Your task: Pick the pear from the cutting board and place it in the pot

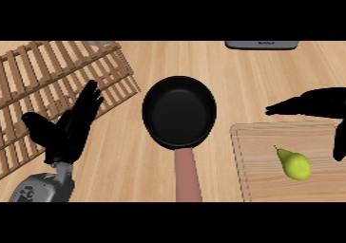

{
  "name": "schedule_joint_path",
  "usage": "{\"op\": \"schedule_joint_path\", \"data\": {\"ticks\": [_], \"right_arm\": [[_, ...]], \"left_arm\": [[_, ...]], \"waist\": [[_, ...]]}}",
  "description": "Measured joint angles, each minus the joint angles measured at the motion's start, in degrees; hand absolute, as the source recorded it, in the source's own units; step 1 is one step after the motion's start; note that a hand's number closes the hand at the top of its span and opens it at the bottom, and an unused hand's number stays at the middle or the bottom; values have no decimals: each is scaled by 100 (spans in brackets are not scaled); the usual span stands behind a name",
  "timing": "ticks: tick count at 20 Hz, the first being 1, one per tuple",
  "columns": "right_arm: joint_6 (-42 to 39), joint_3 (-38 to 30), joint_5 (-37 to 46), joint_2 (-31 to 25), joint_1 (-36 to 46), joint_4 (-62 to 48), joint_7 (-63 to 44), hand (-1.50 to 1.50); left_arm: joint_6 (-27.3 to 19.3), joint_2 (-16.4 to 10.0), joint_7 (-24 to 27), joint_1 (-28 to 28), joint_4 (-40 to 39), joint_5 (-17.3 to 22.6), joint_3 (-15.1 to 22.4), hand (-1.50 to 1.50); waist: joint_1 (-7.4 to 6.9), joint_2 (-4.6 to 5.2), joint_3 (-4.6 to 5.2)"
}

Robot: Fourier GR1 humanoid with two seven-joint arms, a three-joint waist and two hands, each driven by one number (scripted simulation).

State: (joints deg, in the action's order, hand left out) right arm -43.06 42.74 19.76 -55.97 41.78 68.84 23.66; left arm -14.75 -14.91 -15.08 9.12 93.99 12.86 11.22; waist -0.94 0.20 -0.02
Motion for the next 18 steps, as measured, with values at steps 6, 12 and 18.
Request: {"op": "schedule_joint_path", "data": {"ticks": [6,12,18], "right_arm": [[241,-59,115,127,-139,-241,224,-150],[178,-188,75,324,-239,-173,26,-150],[65,-266,368,571,-373,-161,-299,-150]], "left_arm": [[5,49,-87,-125,194,-68,-34,0],[104,81,-102,-197,194,-81,-135,0],[105,165,-191,-130,225,-208,-202,0]], "waist": [[24,-10,1],[46,-17,3],[56,-18,3]]}}
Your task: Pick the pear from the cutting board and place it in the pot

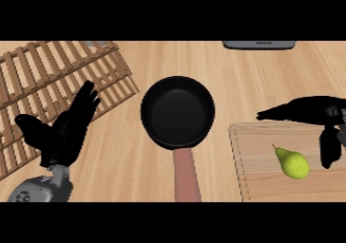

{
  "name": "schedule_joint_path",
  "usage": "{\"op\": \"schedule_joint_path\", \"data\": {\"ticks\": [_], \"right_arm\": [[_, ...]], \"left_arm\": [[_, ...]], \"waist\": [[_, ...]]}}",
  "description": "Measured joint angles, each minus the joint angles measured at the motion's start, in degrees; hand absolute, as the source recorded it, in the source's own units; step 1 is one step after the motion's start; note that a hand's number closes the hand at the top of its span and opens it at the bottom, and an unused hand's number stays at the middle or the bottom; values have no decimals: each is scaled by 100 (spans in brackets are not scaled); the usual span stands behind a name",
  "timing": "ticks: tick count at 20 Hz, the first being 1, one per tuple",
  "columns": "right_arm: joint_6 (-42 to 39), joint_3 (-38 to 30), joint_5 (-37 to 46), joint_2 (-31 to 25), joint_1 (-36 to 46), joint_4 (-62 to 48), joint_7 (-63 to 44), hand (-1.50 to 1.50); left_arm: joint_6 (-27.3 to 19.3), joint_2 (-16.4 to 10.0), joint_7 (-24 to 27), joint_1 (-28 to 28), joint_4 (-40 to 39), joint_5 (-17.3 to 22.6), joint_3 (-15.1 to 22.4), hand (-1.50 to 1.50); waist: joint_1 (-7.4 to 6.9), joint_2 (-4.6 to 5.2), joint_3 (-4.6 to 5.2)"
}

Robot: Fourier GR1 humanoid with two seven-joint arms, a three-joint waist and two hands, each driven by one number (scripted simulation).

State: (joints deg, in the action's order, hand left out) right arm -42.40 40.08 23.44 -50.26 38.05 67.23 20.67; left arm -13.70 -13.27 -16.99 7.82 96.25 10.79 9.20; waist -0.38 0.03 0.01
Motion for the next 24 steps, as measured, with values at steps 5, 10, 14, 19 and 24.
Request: {"op": "schedule_joint_path", "data": {"ticks": [5,10,14,19,24], "right_arm": [[-85,-97,379,232,-263,167,-277,-150],[39,-61,857,315,-504,180,-77,-150],[124,26,1337,551,-486,-56,-17,-150],[212,36,1894,787,-601,-257,21,-150],[285,16,2321,822,-682,-388,204,-150]], "left_arm": [[55,122,84,-112,-18,-117,-2,0],[127,138,-101,42,27,-116,-137,0],[245,140,-126,132,-56,-112,-244,0],[343,235,-36,47,-88,-163,-297,0],[351,307,-176,-21,120,-273,-269,0]], "waist": [[16,-4,0],[19,-1,-1],[2,4,-1],[5,3,-1],[4,1,-1]]}}
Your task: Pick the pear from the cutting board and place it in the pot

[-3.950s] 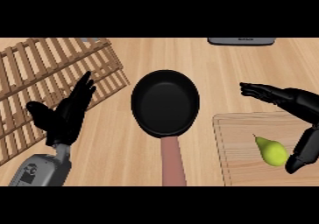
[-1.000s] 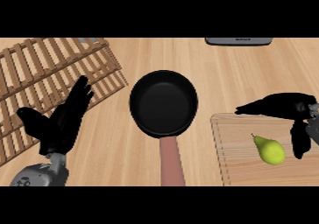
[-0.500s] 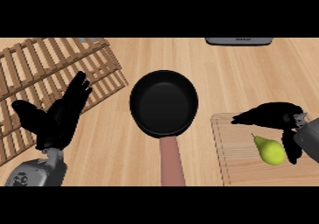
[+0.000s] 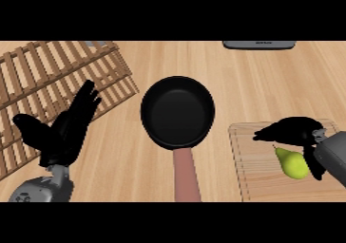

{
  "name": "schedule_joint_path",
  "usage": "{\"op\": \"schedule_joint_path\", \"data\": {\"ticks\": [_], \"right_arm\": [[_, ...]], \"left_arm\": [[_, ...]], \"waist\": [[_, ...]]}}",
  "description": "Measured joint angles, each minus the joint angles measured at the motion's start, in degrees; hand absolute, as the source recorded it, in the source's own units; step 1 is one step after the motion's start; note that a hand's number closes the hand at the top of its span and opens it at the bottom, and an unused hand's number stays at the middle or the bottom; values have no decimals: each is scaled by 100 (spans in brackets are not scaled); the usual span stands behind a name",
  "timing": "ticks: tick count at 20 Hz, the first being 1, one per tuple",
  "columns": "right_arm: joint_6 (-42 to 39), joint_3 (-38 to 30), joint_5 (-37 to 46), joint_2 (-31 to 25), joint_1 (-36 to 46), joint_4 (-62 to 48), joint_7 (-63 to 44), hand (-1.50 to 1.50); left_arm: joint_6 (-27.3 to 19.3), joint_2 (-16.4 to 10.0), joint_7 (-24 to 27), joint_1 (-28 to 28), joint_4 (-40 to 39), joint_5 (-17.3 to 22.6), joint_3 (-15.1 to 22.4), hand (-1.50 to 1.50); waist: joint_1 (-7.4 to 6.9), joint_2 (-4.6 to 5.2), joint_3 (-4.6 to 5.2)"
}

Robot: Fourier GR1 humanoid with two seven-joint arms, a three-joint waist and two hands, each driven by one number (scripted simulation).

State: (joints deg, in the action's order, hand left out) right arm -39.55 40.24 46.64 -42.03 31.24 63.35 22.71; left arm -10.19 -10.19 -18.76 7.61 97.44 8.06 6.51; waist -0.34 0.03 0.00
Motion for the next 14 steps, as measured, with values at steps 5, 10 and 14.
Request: {"op": "schedule_joint_path", "data": {"ticks": [5,10,14], "right_arm": [[175,-117,81,133,-164,-105,237,150],[418,-243,27,248,-184,-154,549,150],[527,-360,67,331,-149,-221,734,150]], "left_arm": [[-8,27,-103,-23,96,-82,-45,0],[28,86,-108,-147,220,-113,-15,0],[160,62,-30,-124,116,-52,-168,0]], "waist": [[14,-23,23],[-11,-29,31],[-6,-19,18]]}}
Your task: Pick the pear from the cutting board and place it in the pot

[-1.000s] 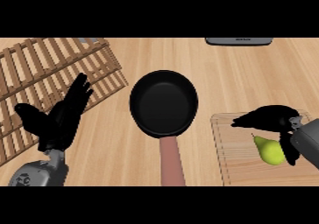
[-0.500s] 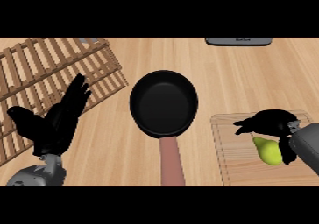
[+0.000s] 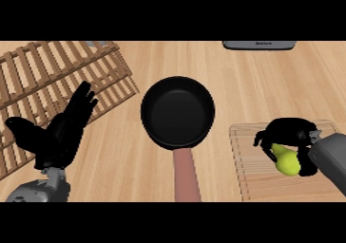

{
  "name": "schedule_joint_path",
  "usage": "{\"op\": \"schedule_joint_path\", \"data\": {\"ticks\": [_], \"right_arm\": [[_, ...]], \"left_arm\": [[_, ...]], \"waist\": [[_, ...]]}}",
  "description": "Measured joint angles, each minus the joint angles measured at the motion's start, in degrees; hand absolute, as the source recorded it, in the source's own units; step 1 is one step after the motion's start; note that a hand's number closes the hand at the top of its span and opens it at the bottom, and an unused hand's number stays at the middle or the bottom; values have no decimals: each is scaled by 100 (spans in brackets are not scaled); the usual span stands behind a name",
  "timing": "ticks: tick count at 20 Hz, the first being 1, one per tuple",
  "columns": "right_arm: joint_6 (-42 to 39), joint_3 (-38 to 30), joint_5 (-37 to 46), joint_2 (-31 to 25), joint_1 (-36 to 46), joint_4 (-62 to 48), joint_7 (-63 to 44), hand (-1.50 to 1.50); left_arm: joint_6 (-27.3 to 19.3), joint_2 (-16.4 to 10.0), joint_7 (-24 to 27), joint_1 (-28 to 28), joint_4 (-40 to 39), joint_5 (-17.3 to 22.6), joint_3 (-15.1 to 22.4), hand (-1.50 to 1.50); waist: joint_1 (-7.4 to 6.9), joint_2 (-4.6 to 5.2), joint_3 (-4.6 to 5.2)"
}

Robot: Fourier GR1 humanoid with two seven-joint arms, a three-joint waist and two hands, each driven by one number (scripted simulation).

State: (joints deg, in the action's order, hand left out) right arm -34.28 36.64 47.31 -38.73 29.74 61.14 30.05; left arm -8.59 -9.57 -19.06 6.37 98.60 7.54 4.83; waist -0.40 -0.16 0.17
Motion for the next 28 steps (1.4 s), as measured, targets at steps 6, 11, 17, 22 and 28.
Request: {"op": "schedule_joint_path", "data": {"ticks": [6,11,17,22,28], "right_arm": [[361,-1192,-494,735,-421,142,-2100,150],[1237,-1983,-617,1386,-701,513,-3889,150],[2245,-2219,-77,1964,-827,1802,-5848,150],[2368,-1963,429,2360,-939,3501,-7208,150],[1754,-1338,1158,2682,-542,5592,-8494,150]], "left_arm": [[-128,-11,75,-180,-105,-56,-161,0],[-211,-75,51,-286,-131,-44,-341,0],[-201,-93,55,-361,-131,-59,-344,0],[-180,-74,57,-351,-79,-64,-302,0],[-97,-82,-15,-220,-70,-36,-253,0]], "waist": [[472,-147,8],[755,-246,22],[787,-277,27],[681,-248,20],[440,-172,11]]}}
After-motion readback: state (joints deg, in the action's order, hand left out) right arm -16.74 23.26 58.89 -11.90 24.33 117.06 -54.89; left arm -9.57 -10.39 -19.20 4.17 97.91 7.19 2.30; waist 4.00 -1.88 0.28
